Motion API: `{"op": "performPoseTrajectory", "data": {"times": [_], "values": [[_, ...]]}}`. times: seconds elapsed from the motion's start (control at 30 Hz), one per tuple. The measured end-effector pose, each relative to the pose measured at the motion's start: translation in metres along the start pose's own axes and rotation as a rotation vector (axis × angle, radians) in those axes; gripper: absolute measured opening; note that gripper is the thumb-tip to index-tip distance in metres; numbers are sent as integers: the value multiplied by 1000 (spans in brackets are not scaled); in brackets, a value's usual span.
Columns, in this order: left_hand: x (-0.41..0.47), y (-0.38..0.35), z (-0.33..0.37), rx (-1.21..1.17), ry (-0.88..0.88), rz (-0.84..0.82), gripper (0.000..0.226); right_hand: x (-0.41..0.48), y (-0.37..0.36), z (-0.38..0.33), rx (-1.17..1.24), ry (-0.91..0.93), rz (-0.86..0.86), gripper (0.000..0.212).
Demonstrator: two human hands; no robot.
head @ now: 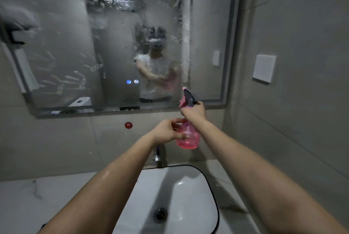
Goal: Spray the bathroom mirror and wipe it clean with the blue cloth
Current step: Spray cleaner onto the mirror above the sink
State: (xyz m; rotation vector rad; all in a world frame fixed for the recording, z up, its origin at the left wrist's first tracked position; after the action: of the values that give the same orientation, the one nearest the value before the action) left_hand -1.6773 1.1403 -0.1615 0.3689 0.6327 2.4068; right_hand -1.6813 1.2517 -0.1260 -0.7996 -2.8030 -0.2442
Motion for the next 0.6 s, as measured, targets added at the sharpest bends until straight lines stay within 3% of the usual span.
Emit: {"op": "performPoseTrajectory", "data": {"times": [0.1, 0.4, 0.5, 0.6], "values": [[-12, 26, -7, -16, 14, 54, 62, -8, -22, -23, -8, 87, 20, 24], [-64, 117, -36, -52, 31, 181, 63, -39, -114, -59, 54, 124, -67, 25], [-86, 141, -43, -50, 46, 210, 62, -49, -146, -73, 28, 172, -72, 11], [-108, 165, -52, -50, 58, 238, 64, -61, -180, -83, 20, 193, -117, 12]]}}
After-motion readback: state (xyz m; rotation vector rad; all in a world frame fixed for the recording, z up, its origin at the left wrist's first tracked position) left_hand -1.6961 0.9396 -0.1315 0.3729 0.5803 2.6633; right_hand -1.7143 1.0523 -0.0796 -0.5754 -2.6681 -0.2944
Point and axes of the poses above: each hand's wrist, its own x-axis towards the middle knuckle, its own y-axis out of the back of the hand, z = x × y, the point moved 9 cm from there along x, towards the middle knuckle, and after that the axes turned 1 degree about -z, right-handed, at the moved point
